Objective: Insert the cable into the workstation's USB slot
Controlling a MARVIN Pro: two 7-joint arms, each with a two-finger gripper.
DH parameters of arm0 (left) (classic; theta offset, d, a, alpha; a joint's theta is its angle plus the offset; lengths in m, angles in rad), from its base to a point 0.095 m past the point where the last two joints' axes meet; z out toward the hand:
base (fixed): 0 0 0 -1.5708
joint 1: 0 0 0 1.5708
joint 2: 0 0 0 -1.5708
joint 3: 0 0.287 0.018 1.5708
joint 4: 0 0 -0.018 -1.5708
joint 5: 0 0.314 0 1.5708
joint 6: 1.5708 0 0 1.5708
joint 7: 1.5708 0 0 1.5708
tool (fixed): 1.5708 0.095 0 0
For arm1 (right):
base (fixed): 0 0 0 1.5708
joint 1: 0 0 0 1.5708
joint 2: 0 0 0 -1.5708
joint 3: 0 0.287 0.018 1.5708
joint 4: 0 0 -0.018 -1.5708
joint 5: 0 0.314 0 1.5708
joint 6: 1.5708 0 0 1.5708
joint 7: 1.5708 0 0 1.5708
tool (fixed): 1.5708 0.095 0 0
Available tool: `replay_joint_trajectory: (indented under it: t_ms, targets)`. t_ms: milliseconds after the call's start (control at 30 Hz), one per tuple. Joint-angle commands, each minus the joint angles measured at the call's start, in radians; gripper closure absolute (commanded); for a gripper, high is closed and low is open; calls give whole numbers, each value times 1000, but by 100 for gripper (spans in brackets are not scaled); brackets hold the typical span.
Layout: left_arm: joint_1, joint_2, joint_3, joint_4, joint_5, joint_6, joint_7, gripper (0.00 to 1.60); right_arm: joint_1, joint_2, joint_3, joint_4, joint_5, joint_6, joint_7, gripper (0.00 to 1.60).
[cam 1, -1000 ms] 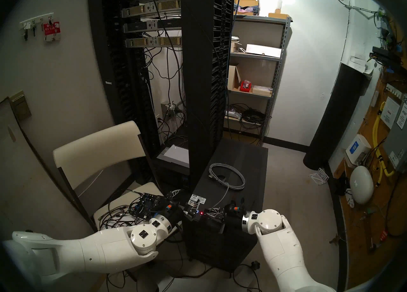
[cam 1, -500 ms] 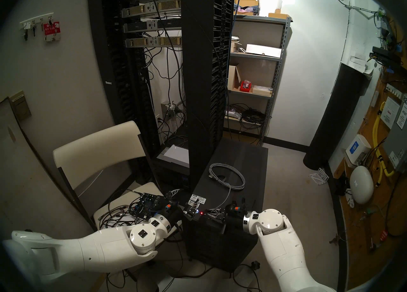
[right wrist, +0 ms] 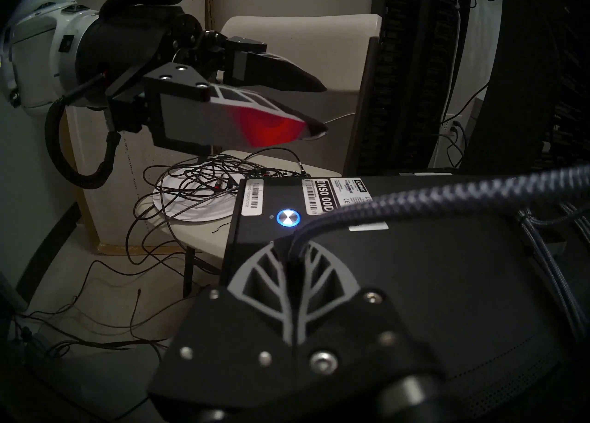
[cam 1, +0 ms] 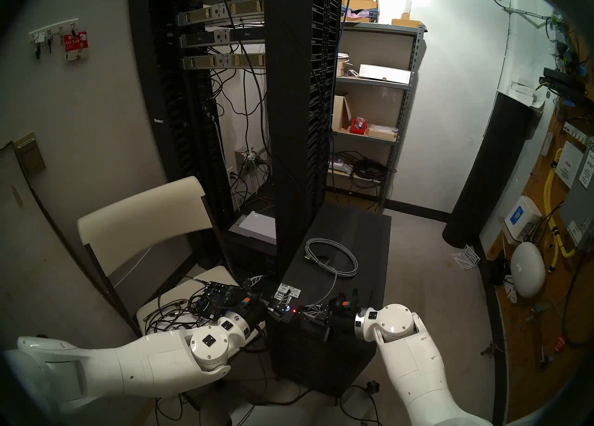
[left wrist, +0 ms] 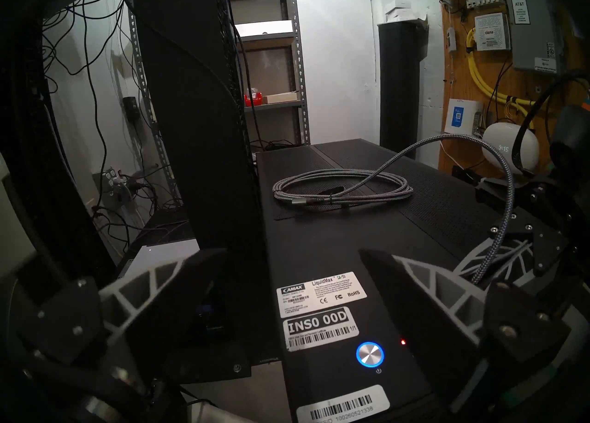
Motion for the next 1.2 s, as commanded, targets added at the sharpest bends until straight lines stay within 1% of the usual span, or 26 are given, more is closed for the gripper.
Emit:
replay_joint_trajectory:
  t_ms: [0, 167, 433, 467, 533, 567, 600, 633, 667, 700, 900, 967, 1067, 1167]
  targets:
    - [-10, -2, -9, -7, 0, -8, 1, 0, -70, 24, -16, 50, -39, 37, 11, 160]
    - [-10, -1, -10, -6, 0, -10, 1, 0, -72, 24, -13, 33, -17, 31, 20, 160]
    - [-10, 2, -10, -8, 0, -11, 2, 0, -78, 20, -1, 13, 7, 16, 8, 160]
    - [-10, 2, -10, -8, 1, -11, 2, 0, -78, 21, -1, 12, 8, 18, 9, 152]
    - [-10, 3, -10, -9, 1, -11, 2, 0, -79, 20, 1, 8, 14, 15, 7, 153]
    - [-10, 3, -10, -9, 1, -11, 2, 0, -79, 20, 1, 7, 18, 14, 6, 150]
    - [-10, 4, -10, -10, 1, -11, 3, 0, -79, 21, 1, 7, 19, 12, 7, 125]
    - [-10, 4, -10, -10, 0, -11, 3, 0, -78, 21, 1, 7, 20, 11, 8, 112]
    - [-10, 4, -10, -11, 0, -11, 3, 0, -79, 21, 0, 3, 22, 13, 8, 119]
    - [-10, 4, -10, -11, 0, -12, 3, 0, -79, 21, 0, -2, 24, 13, 9, 122]
    - [-11, 3, -10, -11, 0, -11, 4, 0, -80, 20, 1, -6, 29, 8, 1, 117]
    - [-11, 4, -10, -11, -1, -11, 3, 0, -82, 20, 4, -14, 36, 9, 3, 112]
    - [-11, 5, -10, -13, -1, -10, 4, 0, -83, 20, 3, -20, 38, 9, 2, 89]
    - [-11, 4, -10, -11, -1, -11, 3, 0, -85, 18, 5, -20, 40, -1, -4, 91]
